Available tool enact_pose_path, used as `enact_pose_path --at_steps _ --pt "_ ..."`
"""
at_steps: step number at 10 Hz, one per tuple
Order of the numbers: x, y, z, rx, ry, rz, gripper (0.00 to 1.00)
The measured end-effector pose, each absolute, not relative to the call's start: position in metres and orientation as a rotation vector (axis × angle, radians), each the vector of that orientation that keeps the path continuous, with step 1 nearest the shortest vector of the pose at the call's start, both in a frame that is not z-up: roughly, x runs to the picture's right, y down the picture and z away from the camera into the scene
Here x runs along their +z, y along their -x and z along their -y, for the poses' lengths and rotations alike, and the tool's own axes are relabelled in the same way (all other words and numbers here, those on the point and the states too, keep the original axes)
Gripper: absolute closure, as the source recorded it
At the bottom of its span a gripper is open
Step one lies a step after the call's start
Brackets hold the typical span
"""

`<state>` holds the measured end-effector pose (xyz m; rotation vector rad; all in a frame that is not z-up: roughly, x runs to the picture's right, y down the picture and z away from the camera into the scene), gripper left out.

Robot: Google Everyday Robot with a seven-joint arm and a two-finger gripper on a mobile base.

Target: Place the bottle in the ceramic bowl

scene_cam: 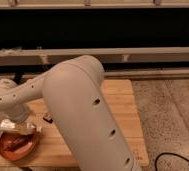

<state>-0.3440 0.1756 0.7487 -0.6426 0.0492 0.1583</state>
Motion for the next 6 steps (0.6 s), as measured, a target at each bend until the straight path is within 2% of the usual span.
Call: enact_pose_path --at_steps 1,2,6 --pt "0.7503 0.3430 -0.1762 0.162 0.643 -0.050 0.13" --pt "0.7513 0.3424 -0.1764 0.164 0.643 -0.051 0.09" --pt "0.7560 0.3402 -0.1708 0.174 0.642 -0.050 0.09"
